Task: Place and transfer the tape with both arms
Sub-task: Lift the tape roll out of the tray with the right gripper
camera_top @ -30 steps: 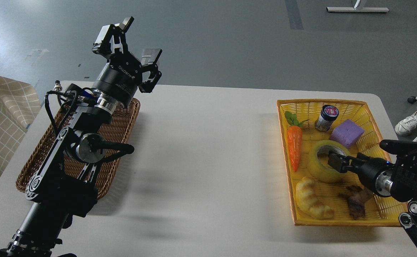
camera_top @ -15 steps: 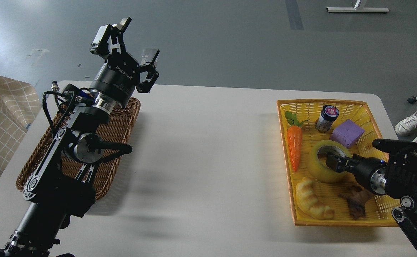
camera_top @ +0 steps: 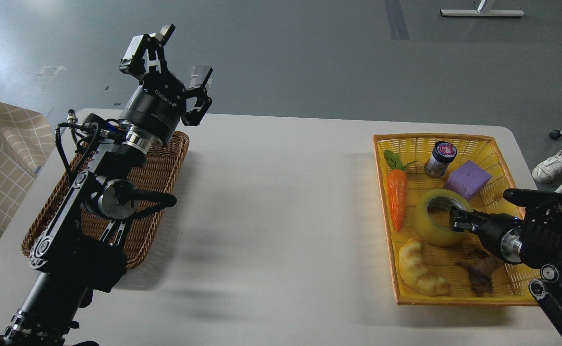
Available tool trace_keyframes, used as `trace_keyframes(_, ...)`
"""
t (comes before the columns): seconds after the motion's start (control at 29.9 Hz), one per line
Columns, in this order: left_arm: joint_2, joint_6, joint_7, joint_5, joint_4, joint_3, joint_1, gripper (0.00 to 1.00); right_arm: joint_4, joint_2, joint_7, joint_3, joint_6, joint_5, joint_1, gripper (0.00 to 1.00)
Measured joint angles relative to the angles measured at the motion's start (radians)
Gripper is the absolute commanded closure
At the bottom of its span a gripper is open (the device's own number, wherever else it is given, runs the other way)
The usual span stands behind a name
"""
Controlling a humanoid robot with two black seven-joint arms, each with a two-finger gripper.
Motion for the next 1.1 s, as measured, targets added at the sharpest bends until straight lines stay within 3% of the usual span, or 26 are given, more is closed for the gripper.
trace_keyframes(0.27, 0.006, 0.001, 0.0, 0.002, 0.008, 0.0, 0.008, 0.02, 0.015, 0.0, 0.017, 0.033, 0.0, 0.0, 0.011, 0.87)
trace_keyframes(0.7, 0.006, 0.001, 0.0, 0.001, 0.013, 0.0, 0.029, 0.02, 0.131, -0.037, 0.032, 0.132, 0.0, 0.019, 0.054, 0.88)
trace_keyframes(1.1, 0.005, 0.001, 0.0, 0.001, 0.022, 0.002, 0.029, 0.02, 0.176, 0.022, 0.03, 0.121, 0.0, 0.176, 0.254, 0.88)
